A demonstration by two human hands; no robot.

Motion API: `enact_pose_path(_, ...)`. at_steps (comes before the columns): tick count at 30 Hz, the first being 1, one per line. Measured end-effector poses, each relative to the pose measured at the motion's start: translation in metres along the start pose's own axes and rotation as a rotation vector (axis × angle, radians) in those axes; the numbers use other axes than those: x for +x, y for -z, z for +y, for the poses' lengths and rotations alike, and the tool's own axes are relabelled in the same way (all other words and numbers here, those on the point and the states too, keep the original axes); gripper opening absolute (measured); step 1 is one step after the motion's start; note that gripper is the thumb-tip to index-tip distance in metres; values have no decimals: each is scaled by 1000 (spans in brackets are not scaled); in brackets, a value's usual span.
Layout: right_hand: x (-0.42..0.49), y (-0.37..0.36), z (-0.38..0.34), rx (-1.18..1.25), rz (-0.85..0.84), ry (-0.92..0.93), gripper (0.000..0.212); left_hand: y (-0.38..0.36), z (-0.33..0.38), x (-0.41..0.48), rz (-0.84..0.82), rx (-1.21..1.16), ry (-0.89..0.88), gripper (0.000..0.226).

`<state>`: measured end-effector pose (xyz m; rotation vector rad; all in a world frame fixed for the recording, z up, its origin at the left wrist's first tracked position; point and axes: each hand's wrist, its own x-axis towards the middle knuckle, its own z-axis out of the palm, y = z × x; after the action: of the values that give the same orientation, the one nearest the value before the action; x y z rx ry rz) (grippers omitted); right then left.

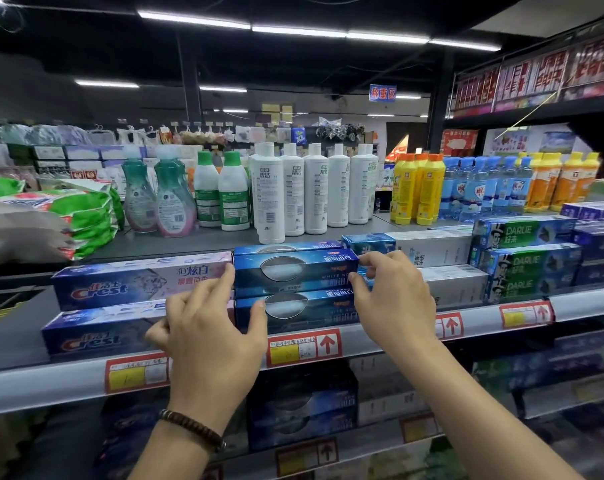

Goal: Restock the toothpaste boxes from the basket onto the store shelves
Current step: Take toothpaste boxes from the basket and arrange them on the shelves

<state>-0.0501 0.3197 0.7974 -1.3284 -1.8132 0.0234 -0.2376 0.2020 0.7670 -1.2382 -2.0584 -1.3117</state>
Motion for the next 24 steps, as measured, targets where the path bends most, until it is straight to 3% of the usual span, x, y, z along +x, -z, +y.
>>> enact_pose_path(24, 1, -6, 0, -24, 24, 13, 33, -3, 0, 1, -43, 13, 22, 63)
